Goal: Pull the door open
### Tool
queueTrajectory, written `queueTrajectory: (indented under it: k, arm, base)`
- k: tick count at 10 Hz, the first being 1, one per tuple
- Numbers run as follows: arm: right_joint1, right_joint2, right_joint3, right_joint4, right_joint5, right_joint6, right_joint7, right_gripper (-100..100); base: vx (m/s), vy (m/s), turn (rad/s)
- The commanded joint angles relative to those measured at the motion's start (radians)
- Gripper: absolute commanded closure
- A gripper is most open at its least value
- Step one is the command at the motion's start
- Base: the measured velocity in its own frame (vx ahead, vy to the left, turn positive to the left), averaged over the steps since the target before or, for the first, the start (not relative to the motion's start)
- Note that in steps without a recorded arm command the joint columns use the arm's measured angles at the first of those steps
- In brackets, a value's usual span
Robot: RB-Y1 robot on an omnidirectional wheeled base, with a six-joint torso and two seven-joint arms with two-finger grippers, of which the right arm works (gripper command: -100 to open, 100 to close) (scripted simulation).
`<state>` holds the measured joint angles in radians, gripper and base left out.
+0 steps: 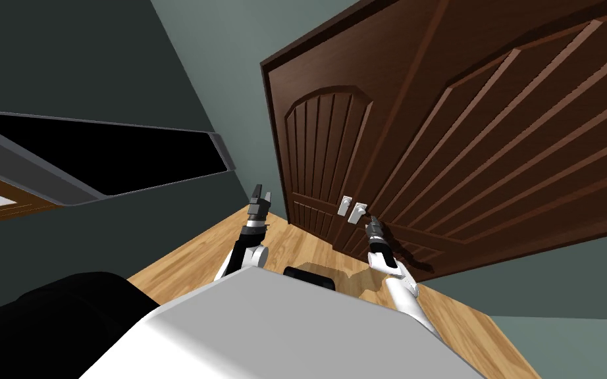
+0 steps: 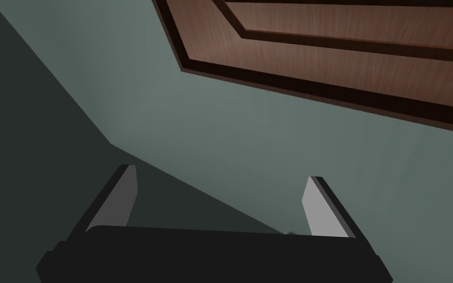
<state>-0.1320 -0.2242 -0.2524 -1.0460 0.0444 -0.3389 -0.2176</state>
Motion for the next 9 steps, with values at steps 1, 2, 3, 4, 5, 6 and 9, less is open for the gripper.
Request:
queueTrajectory:
  k: [1,2,3,4,5,6,9]
  arm:
    - [-0.014,0.009,0.016,0.014,0.004,-0.013,-0.002,-100]
    - [-0.002,0.008,0.011,-0.002,0.003,-0.003,-0.003,-100]
    - [0.020,-0.008,-0.016,0.012,-0.002,-0.006,0.001,-100]
    - [0.028,-0.014,-0.029,0.018,-0.004,-0.007,0.003,-100]
    - [0.031,-0.017,-0.035,0.021,-0.005,-0.009,0.004,-100]
    - [0.030,-0.017,-0.037,0.023,-0.005,-0.010,0.005,-100]
    - [0.010,-0.003,-0.024,0.020,-0.002,-0.014,0.007,-100]
  base:
    - [-0.200,0.069,0.088]
    - [-0.091,0.036,0.008]
    - [-0.036,-0.119,-0.220]
    - [0.037,-0.192,-0.194]
    - [0.121,-0.124,-0.034]
    - [0.152,-0.077,0.018]
    - [0.201,0.006,0.084]
